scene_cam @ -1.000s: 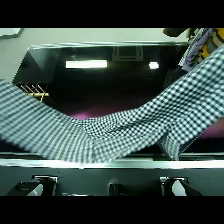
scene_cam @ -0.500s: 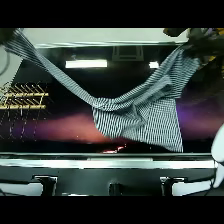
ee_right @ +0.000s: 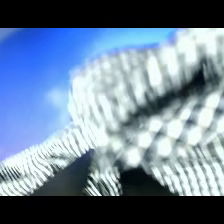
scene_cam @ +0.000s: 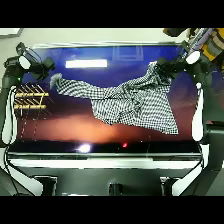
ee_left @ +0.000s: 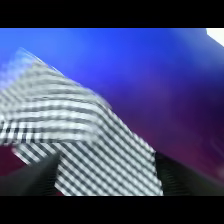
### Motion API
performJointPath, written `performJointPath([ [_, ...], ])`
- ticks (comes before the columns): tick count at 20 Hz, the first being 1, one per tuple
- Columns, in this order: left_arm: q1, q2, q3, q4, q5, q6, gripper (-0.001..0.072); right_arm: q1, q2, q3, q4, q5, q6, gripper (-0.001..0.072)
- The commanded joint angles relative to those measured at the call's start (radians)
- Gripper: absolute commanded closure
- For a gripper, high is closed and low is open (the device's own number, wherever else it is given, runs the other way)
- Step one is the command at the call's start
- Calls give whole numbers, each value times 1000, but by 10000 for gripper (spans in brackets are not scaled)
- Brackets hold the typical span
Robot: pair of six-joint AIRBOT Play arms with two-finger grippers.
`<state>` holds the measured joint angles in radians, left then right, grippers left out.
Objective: Fold the clothes and pants, and hang the long-sleeved shirts on hangers.
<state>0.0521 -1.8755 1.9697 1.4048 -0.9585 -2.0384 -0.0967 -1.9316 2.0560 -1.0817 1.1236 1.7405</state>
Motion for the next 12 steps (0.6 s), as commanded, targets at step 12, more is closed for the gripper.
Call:
performJointPath([
  [12, 93, 312, -535, -395, -180, 410, -13, -449, 445, -710, -33, 348, -275, 205],
])
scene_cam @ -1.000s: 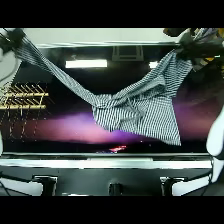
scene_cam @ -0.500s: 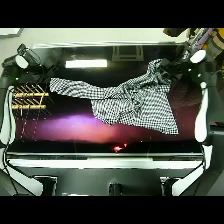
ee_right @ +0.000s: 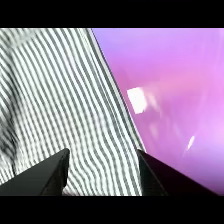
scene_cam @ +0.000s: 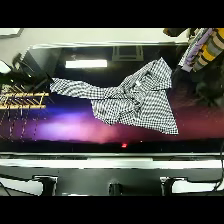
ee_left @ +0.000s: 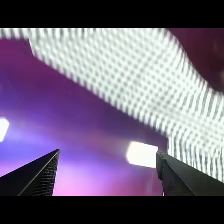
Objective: Fold the clothes and pants, and hang the long-sleeved shirts on hangers.
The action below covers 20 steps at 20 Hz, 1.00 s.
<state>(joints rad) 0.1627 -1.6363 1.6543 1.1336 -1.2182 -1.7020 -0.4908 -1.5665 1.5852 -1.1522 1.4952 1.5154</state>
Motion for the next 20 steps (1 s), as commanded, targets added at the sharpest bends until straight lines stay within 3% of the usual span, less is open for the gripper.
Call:
performJointPath([
  [1, -34, 92, -302, -171, 120, 92, -13, -53, 85, -307, 54, -47, -67, 203],
  [2, -52, 103, -370, -218, 146, 119, -13, -52, 84, -362, 75, -73, -81, 154],
  [4, -95, 105, -462, -283, 170, 171, -13, -52, 84, -459, 89, -127, -94, 148],
  [12, -286, 51, -533, -350, 297, 178, -13, -52, 84, -700, 234, -314, -149, 156],
  [13, -301, 37, -533, -364, 297, 179, -13, -52, 84, -713, 261, -326, -151, 229],
  [15, -325, 16, -533, -394, 306, 200, -13, -52, 85, -716, 279, -322, -167, 604],
  [18, -360, -2, -533, -464, 349, 241, -13, -52, 102, -716, 288, -298, -174, 676],
  [20, -385, -16, -533, -511, 366, 245, -13, -52, 123, -716, 287, -298, -173, 676],
])
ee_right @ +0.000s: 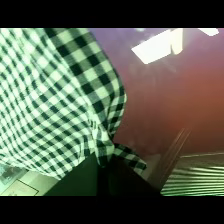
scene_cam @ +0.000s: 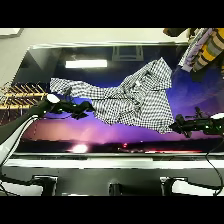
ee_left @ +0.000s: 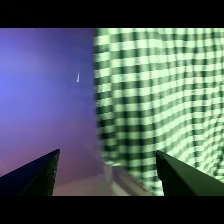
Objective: Fold the clothes and pants, and hang the long-sleeved shirts on hangers.
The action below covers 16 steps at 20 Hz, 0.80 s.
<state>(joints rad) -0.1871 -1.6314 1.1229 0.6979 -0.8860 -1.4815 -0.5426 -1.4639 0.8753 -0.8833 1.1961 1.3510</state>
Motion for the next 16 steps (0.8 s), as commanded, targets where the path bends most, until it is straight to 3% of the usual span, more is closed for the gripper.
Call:
performJointPath([
  [1, -47, -31, -1, -82, 35, 24, -13, 0, 31, -6, 19, 2, -8, 678],
  [3, -76, -56, -2, -89, 40, 22, 2, 0, 47, -6, 25, 12, -1, 679],
  [4, -90, -68, -1, -103, 47, 3, 220, 0, 51, -7, 39, 30, -2, 679],
  [5, -101, -70, -1, -126, 49, 2, 625, 8, 55, -9, 57, 52, -2, 680],
  [6, -107, -66, 7, -147, 50, 10, 688, 27, 59, -9, 85, 70, -2, 680],
  [11, -40, 3, 263, -116, 18, 16, 692, 261, 146, 124, 336, -47, -26, 682],
  [16, 72, 123, 777, 116, -107, -76, 692, 339, 156, 799, 297, -68, 105, 682],
])
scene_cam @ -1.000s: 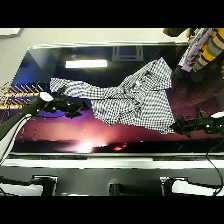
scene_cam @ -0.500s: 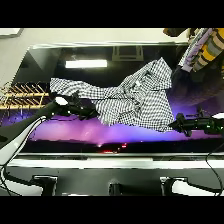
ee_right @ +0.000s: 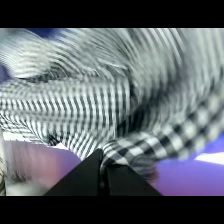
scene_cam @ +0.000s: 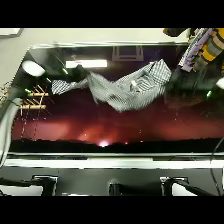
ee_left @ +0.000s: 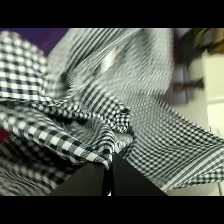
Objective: Fold the clothes and pants, and hang the long-sleeved shirts on hangers.
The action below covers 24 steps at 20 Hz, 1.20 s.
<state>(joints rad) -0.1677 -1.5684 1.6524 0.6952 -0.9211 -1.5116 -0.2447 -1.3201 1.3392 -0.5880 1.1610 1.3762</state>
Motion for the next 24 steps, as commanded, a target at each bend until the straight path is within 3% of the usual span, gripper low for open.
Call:
performJointPath([
  [1, 70, 97, 333, 148, -108, -48, 692, 41, 19, 476, -51, -38, 120, 682],
  [4, 111, 264, 422, 251, -153, -103, 691, 42, 86, 823, -250, -8, 223, 682],
  [10, 118, 650, 352, 458, -164, -275, 689, 42, 457, 797, -475, -7, 280, 682],
  [14, 118, 767, 346, 581, -277, -369, 690, 42, 546, 797, -648, -19, 371, 681],
  [18, 118, 727, 316, 576, -370, -383, 690, 42, 445, 797, -596, -19, 375, 681],
  [24, 116, 480, 101, 558, -353, -381, 689, 43, 52, 776, -361, -13, 322, 681],
])
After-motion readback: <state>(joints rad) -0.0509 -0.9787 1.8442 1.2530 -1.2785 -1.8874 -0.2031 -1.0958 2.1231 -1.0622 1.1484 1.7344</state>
